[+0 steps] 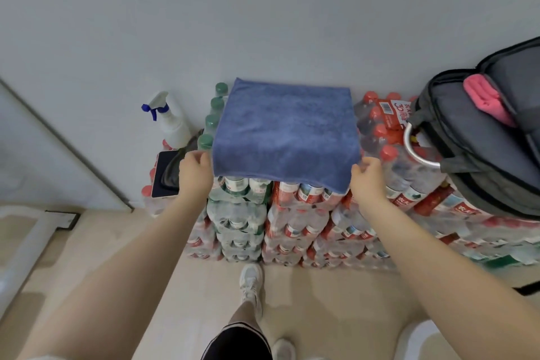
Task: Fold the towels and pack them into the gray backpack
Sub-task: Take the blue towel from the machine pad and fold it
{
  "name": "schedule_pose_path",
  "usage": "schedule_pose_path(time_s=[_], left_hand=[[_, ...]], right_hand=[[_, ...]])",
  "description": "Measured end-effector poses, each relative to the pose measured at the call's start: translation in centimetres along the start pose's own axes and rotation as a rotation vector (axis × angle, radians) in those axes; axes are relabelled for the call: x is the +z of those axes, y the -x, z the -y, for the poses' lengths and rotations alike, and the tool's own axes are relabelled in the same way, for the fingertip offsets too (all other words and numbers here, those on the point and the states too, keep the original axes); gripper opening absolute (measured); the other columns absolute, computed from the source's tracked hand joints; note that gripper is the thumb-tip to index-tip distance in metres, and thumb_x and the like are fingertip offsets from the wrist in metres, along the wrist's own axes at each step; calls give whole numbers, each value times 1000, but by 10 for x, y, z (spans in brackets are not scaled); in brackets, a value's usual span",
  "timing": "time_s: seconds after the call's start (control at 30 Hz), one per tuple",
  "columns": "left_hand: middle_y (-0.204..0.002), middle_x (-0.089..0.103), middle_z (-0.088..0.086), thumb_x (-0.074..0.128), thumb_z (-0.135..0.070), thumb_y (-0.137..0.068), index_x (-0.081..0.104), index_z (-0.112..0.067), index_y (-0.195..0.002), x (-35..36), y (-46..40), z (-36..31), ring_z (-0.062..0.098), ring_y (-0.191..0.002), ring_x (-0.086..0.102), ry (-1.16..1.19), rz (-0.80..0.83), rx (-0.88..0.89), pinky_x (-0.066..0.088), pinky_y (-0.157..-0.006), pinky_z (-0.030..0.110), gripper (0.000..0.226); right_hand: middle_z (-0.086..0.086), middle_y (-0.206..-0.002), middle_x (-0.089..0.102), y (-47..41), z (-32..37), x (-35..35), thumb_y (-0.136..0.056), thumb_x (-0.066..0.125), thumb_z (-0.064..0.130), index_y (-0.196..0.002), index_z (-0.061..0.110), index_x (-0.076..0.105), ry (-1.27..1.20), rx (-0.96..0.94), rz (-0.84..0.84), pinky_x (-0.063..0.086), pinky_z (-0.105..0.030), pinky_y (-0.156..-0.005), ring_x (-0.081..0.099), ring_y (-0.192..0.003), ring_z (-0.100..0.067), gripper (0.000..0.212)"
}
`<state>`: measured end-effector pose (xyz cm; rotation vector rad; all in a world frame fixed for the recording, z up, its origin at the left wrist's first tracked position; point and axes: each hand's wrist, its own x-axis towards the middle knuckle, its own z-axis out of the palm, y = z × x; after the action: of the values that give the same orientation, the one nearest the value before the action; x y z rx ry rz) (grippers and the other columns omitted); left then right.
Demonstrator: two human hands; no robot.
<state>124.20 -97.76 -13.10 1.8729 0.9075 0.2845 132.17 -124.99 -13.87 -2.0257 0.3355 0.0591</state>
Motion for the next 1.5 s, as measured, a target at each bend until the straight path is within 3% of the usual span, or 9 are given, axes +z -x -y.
schedule_pose_path(time_s=[0.07, 0.17, 0.3, 0.47, 0.57, 0.83, 1.0, 1.4, 1.5], left_hand=[[-92, 47, 13, 32, -18, -97, 52, 0, -111, 4, 8, 3, 24, -77, 46, 50, 101, -104, 35, -71, 31, 30], [-118, 52, 18, 31, -21, -99, 47, 0, -124, 12, 10, 1, 33, -105, 51, 50, 130, -141, 41, -85, 38, 36], [-123, 51, 28, 34, -28, -99, 40, 2, -132, 17, 4, -6, 22, -71, 41, 31, 150, -205, 43, -81, 36, 45], [-94, 54, 14, 44, -36, -95, 41, 0, -131, 23, 0, 1, 25, -76, 48, 52, 245, -284, 41, -68, 33, 51], [-119, 53, 10, 47, -45, -92, 39, -8, -134, 30, -2, 7, 24, -98, 48, 238, 336, -459, 39, -84, 34, 57], [-112, 54, 8, 52, -40, -91, 44, -11, -122, 42, -1, 12, 29, -104, 55, 783, 369, -693, 45, -82, 38, 44], [-78, 46, 6, 49, -8, -94, 42, -9, -74, 38, 8, 19, 14, -64, 45, 728, 169, -479, 46, -46, 17, 22], [-81, 55, 2, 32, 4, -90, 57, -13, -66, -9, 71, -12, 16, -71, 49, 257, 309, 39, 40, -56, 17, 39], [-87, 55, 3, 50, -5, -86, 62, -13, -92, -25, 87, -26, 16, -68, 48, -38, 347, 218, 39, -58, 21, 15]], right_hand=[[0, -77, 43, 1, 1, 1, -95, 42, 11, -79, 16, 43, -134, 84, 46, 34, -27, -59, 43, -73, -18, 16], [1, -65, 37, 1, 1, 2, -95, 44, 12, -64, 16, 34, -164, 138, 93, 26, -26, -50, 37, -62, -15, 33], [-6, -103, 57, -1, 4, -2, -93, 53, 17, -109, 0, 56, -196, 204, 166, 40, -32, -76, 51, -95, -21, 24], [-9, -128, 56, -1, 3, -11, -92, 55, 15, -124, 3, 53, -249, 268, 250, 41, -32, -84, 53, -113, -25, 34], [-7, -134, 53, 1, -5, -21, -93, 54, 18, -129, 11, 49, -297, 302, 317, 43, -39, -99, 51, -120, -26, 38], [-5, -95, 55, 8, -12, -36, -99, 40, 13, -124, 12, 45, -349, 360, 398, 48, -28, -56, 51, -68, -17, 26], [-11, -89, 53, 14, -12, -46, -92, 46, -5, -115, 13, 42, -311, 280, 338, 40, -26, -55, 45, -62, -16, 29], [4, -71, 52, 64, -6, -82, -89, 49, 2, -73, 20, 54, -334, -134, 115, 34, -23, -56, 41, -58, -11, 24], [2, -81, 60, 64, -2, -91, -90, 44, -2, -81, 17, 60, -510, -116, 128, 42, -22, -64, 52, -70, -12, 27]])
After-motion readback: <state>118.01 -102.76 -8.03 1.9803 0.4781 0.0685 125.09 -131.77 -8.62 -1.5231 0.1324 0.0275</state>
